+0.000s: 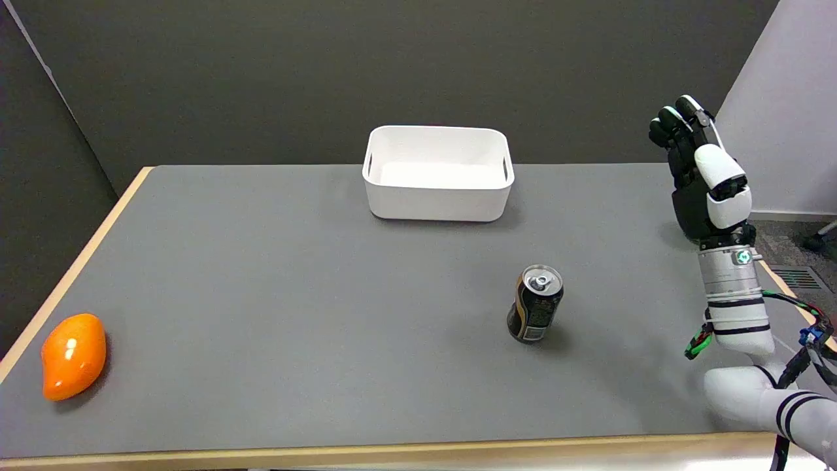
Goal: Pick up the black can.
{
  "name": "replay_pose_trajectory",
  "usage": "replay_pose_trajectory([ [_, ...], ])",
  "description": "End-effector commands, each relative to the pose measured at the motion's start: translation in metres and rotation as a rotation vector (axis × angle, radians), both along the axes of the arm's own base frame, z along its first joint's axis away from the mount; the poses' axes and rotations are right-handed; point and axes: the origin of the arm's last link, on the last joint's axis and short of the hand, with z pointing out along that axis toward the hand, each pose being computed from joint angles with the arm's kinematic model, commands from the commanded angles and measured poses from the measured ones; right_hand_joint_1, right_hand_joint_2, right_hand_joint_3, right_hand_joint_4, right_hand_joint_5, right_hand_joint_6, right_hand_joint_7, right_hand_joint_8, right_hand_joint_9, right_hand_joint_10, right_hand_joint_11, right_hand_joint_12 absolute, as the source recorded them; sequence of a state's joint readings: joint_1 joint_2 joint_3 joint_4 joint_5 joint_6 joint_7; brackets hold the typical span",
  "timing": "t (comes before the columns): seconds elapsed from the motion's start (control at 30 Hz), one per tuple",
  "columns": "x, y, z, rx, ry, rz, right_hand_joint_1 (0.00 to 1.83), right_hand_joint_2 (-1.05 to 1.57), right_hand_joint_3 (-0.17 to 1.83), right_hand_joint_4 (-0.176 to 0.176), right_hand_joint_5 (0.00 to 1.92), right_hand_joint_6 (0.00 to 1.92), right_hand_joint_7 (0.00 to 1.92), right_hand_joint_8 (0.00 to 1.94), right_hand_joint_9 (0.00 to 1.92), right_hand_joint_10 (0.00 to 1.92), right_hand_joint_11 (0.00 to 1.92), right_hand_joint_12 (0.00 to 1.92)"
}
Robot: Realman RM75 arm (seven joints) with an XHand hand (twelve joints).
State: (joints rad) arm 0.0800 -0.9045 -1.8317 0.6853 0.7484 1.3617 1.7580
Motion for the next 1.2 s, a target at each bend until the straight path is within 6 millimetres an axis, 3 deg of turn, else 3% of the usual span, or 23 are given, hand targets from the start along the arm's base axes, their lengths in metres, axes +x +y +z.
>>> replay_pose_trajectory([
  [0.03,-0.005,0.001,-0.003,0.006,-0.001,-0.013,0.34,0.7,1.0,0.011,0.14,0.4,0.26,0.36,0.18,0.68,0.0,0.96],
  [0.13,-0.006,-0.001,-0.005,0.025,0.035,-0.034,0.35,0.7,1.0,-0.002,0.14,0.4,0.26,0.36,0.18,0.68,0.0,0.95],
  [0.3,-0.009,0.001,-0.001,0.046,0.201,-0.12,0.4,0.68,0.99,-0.07,0.13,0.4,0.23,0.35,0.12,0.63,0.0,0.81],
  [0.37,-0.01,0.002,-0.003,0.067,0.292,-0.157,0.41,0.67,0.99,-0.079,0.12,0.41,0.22,0.34,0.1,0.62,0.0,0.79],
  [0.43,-0.011,0.001,-0.007,0.094,0.357,-0.183,0.45,0.71,0.84,-0.1,0.12,0.33,0.19,0.26,0.06,0.56,0.0,0.69],
  [0.57,-0.019,0.005,-0.014,0.104,0.482,-0.221,0.48,0.7,0.83,-0.099,0.12,0.33,0.17,0.26,0.03,0.55,0.0,0.63],
  [0.63,-0.019,0.007,-0.019,0.104,0.537,-0.218,0.5,0.69,0.83,-0.08,0.14,0.34,0.17,0.26,0.03,0.56,0.0,0.63],
  [0.73,-0.02,0.009,-0.027,0.153,0.578,-0.208,0.52,0.65,0.84,-0.056,0.17,0.36,0.2,0.26,0.04,0.59,0.0,0.7],
  [0.87,-0.013,0.016,-0.043,0.269,0.604,-0.133,0.45,0.57,0.94,-0.052,0.15,0.45,0.18,0.37,0.03,0.65,0.0,0.79],
  [1.03,-0.015,0.034,-0.059,0.401,0.605,-0.086,0.41,0.59,0.89,-0.071,0.16,0.42,0.19,0.35,0.03,0.65,0.0,0.83],
  [1.2,-0.034,0.057,-0.063,0.363,0.589,-0.122,0.38,0.62,0.8,-0.087,0.16,0.36,0.2,0.29,0.02,0.64,0.0,0.82],
])
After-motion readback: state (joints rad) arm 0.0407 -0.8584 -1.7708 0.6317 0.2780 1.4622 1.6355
